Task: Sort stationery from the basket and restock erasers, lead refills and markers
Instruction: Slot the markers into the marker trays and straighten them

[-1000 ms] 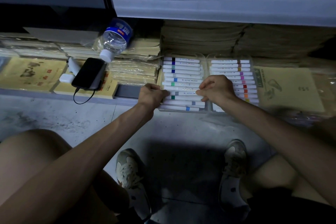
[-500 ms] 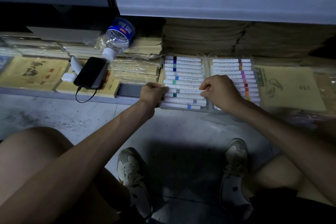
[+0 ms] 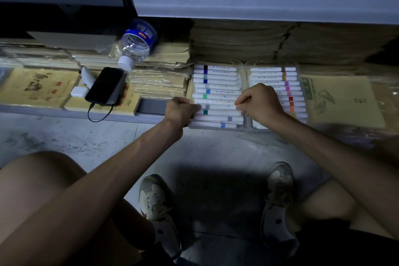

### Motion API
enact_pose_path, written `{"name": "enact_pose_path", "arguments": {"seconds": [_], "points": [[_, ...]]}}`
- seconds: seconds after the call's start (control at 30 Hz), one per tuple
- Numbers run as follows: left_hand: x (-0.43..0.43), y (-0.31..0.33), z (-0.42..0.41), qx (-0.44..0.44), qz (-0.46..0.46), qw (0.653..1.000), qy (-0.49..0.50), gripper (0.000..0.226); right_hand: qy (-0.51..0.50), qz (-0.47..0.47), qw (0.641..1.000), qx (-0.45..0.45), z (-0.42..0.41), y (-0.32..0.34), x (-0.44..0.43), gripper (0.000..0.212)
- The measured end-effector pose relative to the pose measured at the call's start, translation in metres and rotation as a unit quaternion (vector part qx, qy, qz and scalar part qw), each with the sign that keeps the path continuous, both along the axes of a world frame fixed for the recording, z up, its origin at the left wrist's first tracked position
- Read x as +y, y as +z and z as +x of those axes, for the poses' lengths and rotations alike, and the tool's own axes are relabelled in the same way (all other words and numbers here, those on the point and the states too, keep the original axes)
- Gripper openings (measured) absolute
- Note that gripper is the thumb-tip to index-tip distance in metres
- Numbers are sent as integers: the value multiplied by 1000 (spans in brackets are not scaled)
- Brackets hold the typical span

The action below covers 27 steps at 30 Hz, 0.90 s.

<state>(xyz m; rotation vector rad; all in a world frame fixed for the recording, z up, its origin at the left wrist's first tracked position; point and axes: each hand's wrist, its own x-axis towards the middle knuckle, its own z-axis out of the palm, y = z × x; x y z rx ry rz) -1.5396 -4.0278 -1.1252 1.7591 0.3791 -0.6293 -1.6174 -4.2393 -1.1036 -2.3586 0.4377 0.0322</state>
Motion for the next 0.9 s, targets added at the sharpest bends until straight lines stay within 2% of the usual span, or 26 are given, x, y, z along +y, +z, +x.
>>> {"name": "enact_pose_path", "arguments": {"seconds": [0.43, 0.53, 0.67, 0.77, 0.9], "points": [[-4, 4, 1, 12, 13, 1000, 5, 29, -11, -33, 999, 2, 5, -5, 3, 8], [-3, 6, 0, 16, 7, 1000, 3, 27, 21, -35, 999, 21, 6, -3, 0, 8], [-1, 9, -1, 14, -2, 1000, -6, 16, 96, -86, 991, 27, 4, -1, -3, 8], [0, 11, -1, 30, -13, 999, -1, 30, 130, -119, 984, 10, 2, 0, -6, 7], [1, 14, -2, 45, -20, 999, 5, 32, 123, -108, 986, -14, 1, 2, -9, 10]]}}
